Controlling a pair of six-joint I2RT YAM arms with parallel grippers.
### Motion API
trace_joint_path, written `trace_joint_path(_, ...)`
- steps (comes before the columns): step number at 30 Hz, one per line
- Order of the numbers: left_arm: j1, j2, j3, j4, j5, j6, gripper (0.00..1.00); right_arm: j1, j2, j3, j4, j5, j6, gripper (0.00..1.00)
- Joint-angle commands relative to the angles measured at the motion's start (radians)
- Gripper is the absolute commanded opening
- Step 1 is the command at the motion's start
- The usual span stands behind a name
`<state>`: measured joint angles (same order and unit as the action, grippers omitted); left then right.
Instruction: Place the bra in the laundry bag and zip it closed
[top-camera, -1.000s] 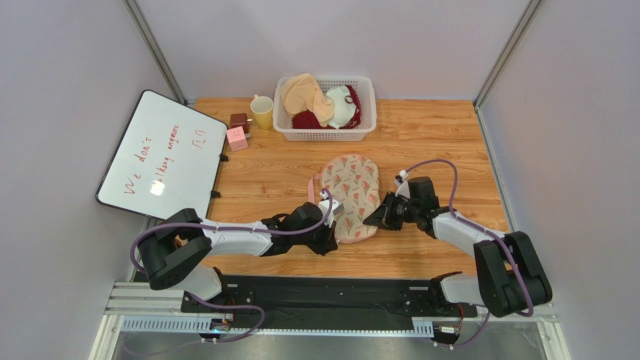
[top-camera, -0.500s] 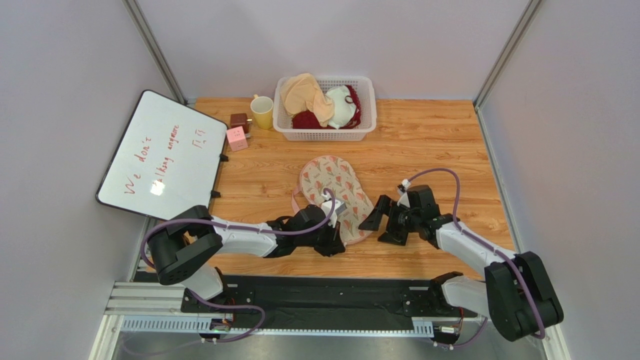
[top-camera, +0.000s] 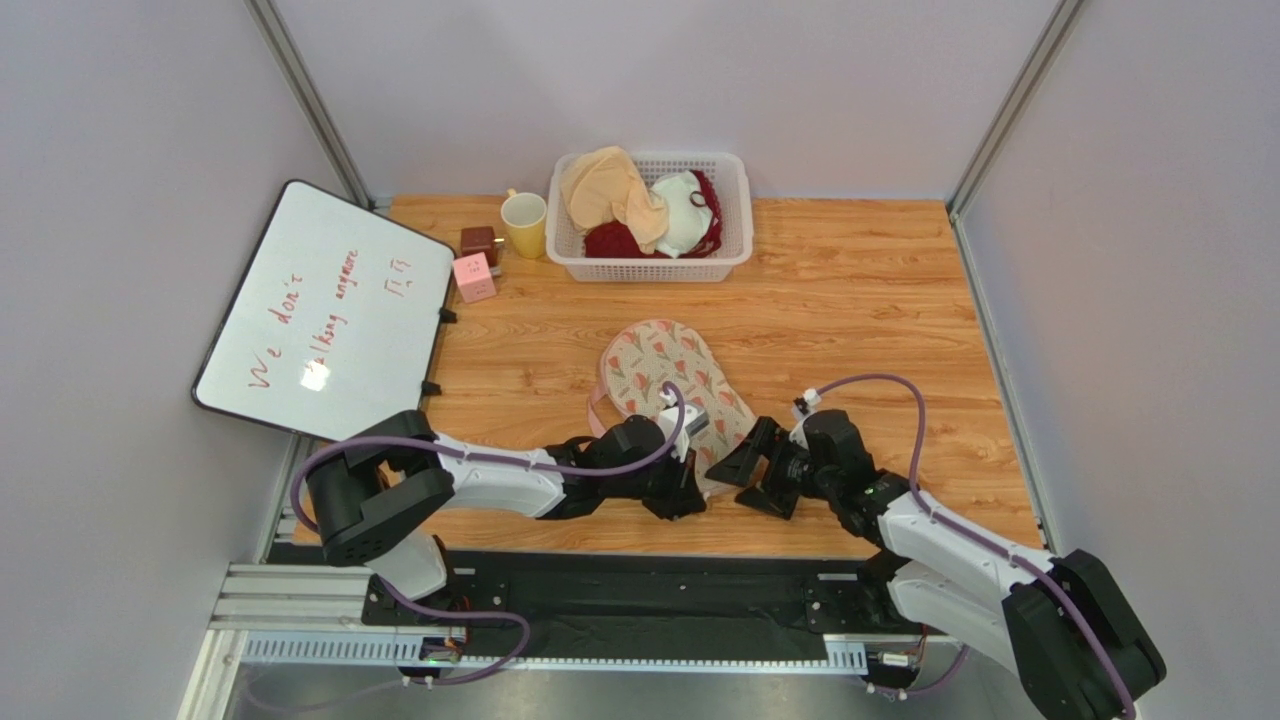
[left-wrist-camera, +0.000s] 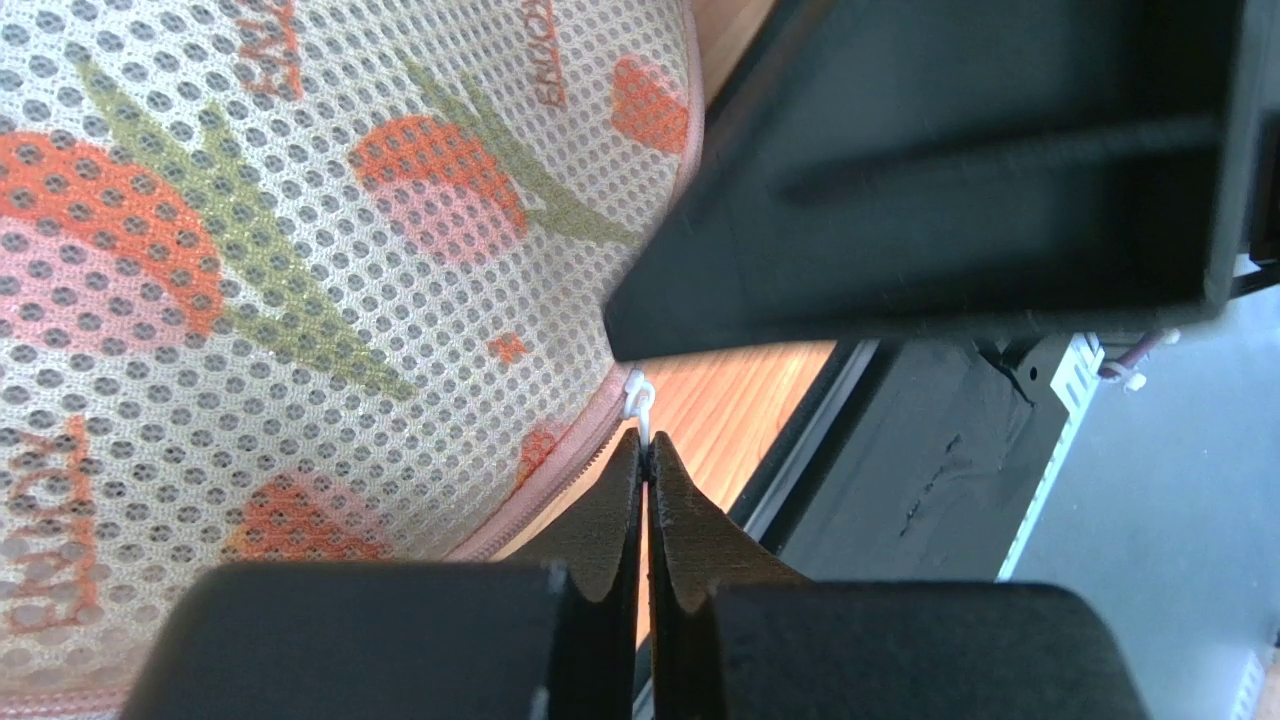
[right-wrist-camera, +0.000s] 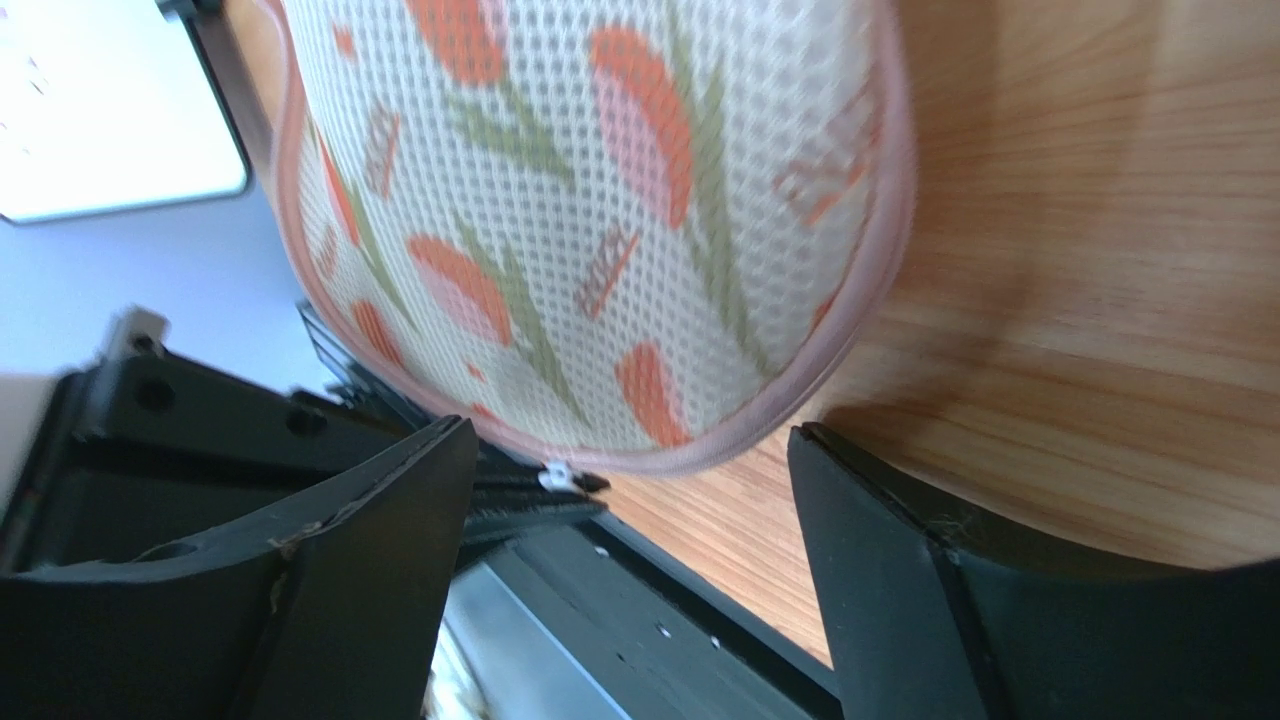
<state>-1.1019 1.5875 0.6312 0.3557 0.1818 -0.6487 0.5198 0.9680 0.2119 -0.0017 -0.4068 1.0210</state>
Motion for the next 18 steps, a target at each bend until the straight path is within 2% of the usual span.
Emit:
trace_joint_path(1, -0.013, -0.011, 0.024, 0.028, 0.005, -0.017, 0.0, 0.005, -0.028, -0.026, 0.118, 0.131, 0.109, 0.78)
trace_joint_path(5, -0.013, -0.024, 0.013, 0.02, 0.007, -0.022, 0.0, 0.005, -0.023, -0.026, 0.112, 0.175, 0.126, 0.62)
trace_joint_path(9, -0.013, -0.034, 0.009, 0.012, -0.001, -0.022, 0.0, 0.005, -0.026, -0.034, 0.109, 0.187, 0.142, 0.34)
trace_joint_path(11, -0.013, -0.041, 0.004, -0.004, -0.018, -0.022, 0.0, 0.005, -0.028, -0.037, 0.097, 0.192, 0.137, 0.25)
trace_joint_path(12, -0.013, -0.044, 0.002, -0.015, -0.03, -0.022, 0.0, 0.003, -0.028, -0.036, 0.088, 0.197, 0.134, 0.16)
trace_joint_path(15, -0.013, -0.064, -0.001, -0.069, -0.086, -0.026, 0.0, -0.001, -0.028, -0.034, 0.066, 0.192, 0.119, 0.0)
trace_joint_path(18, -0.006, -0.098, -0.008, -0.156, -0.162, -0.045, 0.0, -0.033, -0.023, -0.032, 0.066, 0.137, 0.081, 0.0)
